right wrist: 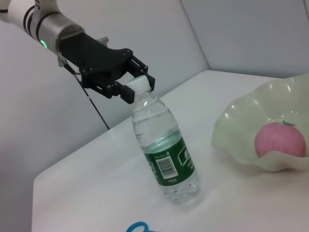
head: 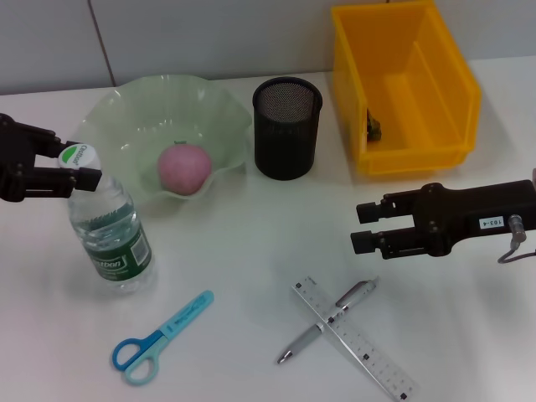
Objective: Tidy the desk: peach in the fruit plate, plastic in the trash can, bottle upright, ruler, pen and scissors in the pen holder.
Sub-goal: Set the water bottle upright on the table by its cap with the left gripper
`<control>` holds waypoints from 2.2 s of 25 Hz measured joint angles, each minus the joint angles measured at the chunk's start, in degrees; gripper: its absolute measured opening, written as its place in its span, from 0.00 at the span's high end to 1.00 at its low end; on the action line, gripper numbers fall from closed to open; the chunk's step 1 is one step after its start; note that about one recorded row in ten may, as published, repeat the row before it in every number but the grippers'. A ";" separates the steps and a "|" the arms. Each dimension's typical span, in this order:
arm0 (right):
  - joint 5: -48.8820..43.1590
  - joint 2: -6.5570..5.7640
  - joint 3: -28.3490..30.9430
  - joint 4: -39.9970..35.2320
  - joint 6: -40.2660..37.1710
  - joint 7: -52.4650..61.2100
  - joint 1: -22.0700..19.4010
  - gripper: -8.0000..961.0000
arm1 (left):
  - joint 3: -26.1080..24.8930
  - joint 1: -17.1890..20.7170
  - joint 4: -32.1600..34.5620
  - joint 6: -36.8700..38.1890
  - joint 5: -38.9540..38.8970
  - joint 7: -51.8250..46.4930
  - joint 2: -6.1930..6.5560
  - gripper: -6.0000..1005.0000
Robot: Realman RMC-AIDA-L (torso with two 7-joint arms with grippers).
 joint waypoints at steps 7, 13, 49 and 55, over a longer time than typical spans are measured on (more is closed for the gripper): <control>0.04 0.09 -0.01 -0.01 0.01 0.01 -0.06 0.31 | -2.09 1.38 0.01 -1.55 -0.06 2.53 -0.66 0.56; 0.16 0.17 -0.04 -0.02 0.00 -0.28 -0.09 0.31 | -3.14 2.03 -0.13 -3.83 -0.09 4.60 -1.12 0.56; 0.21 0.32 -0.16 -0.25 -0.04 -0.17 0.53 0.31 | -2.63 3.02 -0.42 -7.58 0.19 7.22 -2.15 0.56; 0.21 0.32 -0.06 -0.23 -0.02 -0.14 0.53 0.31 | -2.56 2.91 -0.45 -7.67 0.05 7.22 -2.16 0.56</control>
